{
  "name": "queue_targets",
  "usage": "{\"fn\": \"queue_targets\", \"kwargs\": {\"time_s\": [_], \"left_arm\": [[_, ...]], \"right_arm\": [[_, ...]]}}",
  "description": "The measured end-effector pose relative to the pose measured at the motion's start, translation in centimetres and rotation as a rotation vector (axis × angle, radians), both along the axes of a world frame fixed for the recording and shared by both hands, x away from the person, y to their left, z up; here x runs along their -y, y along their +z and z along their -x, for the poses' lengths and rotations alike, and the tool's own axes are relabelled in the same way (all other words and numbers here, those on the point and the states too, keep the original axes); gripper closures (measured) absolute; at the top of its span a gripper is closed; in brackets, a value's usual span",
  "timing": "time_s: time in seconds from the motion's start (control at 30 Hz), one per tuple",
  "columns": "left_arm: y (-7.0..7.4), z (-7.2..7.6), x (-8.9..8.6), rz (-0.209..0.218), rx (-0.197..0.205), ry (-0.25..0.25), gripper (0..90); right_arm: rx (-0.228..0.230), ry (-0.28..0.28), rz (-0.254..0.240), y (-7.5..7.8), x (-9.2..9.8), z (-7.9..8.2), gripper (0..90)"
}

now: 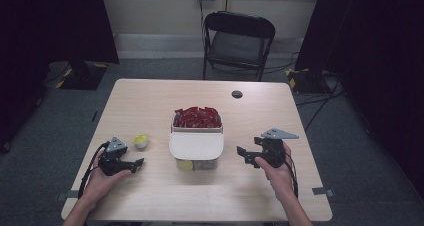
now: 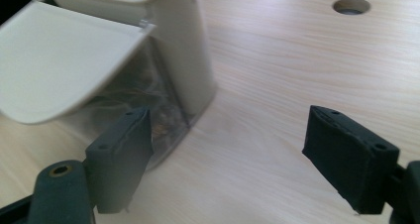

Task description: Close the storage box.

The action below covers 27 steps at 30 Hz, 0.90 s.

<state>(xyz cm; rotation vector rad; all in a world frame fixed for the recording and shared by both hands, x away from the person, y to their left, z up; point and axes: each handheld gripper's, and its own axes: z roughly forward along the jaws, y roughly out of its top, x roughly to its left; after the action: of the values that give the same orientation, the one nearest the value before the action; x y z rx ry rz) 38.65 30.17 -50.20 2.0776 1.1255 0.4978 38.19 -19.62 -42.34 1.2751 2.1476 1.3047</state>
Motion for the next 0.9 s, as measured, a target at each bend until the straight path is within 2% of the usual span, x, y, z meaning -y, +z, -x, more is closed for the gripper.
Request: {"fn": "queue_targets", "kwargs": {"time_s": [0.17,0.2,0.27,0.4,0.53,0.63,0.73,0.9], "left_arm": [[0.0,-0.1,-0.1,-0.002,-0.001,-0.007,15.1],[0.0,-0.1,-0.1,-0.002,-0.001,-0.008,15.1],[0.0,-0.1,-0.1,-0.002,-0.001,-0.008,15.1],[0.0,-0.1,-0.1,0.001,-0.001,-0.008,15.1],[0.0,-0.1,-0.1,0.001,-0.001,-0.008,15.1],[0.0,-0.1,-0.1,0.0,-0.001,-0.008,15.1],[0.0,-0.1,-0.1,0.0,-0.001,-0.005,15.1],[0.0,-0.1,-0.1,0.002,-0.001,-0.002,15.1]], "right_arm": [[-0.019,-0.034,0.015,-0.6,1.1,-0.5,15.1],[-0.027,-0.065,0.05,-1.1,1.9,-0.6,14.9],[-0.038,-0.072,0.064,-1.4,2.5,-0.6,14.8],[-0.026,-0.104,0.056,-2.2,4.0,-0.5,14.5],[-0.073,-0.142,0.086,-3.3,5.0,-0.8,14.6],[-0.086,-0.184,0.088,-4.1,5.7,-0.9,14.7],[-0.104,-0.215,0.142,-4.9,6.2,-0.8,14.9],[-0.124,-0.26,0.191,-5.8,6.6,-0.8,14.7]]}}
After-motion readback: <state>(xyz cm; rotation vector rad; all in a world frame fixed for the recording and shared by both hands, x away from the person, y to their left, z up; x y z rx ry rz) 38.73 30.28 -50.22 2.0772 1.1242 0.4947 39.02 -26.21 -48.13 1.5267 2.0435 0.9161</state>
